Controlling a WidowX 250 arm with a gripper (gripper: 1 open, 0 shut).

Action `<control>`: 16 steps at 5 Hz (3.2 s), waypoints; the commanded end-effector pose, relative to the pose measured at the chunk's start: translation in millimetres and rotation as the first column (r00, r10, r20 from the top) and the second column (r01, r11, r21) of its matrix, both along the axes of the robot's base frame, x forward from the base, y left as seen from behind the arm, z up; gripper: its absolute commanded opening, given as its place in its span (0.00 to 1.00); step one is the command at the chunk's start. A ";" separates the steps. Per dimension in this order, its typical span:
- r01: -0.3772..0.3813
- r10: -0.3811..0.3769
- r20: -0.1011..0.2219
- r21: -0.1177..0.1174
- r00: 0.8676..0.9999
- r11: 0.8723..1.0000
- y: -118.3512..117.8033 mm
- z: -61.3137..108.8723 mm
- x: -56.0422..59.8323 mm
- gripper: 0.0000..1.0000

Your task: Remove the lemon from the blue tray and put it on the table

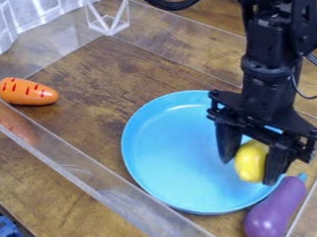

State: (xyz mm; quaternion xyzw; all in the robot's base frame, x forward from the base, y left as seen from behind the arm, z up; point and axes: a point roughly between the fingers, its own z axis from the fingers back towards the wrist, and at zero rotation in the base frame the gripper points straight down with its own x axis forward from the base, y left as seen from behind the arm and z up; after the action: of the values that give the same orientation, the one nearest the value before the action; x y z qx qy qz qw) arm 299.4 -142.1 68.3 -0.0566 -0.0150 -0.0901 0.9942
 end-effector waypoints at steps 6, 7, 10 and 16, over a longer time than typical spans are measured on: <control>0.026 -0.023 0.095 -0.029 0.995 0.999 7.4 45.8 13.8 0.00; 0.028 -0.025 0.095 -0.028 0.995 0.999 9.1 47.5 14.4 0.00; 0.033 -0.030 0.097 -0.026 0.995 0.999 14.0 53.0 16.4 0.00; -0.023 0.024 -0.020 0.024 1.000 0.999 19.5 -4.7 35.6 1.00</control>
State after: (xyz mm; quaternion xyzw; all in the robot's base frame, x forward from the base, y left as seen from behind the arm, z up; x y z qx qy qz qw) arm 323.7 -122.2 44.6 -0.0385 0.0281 -0.0801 0.9956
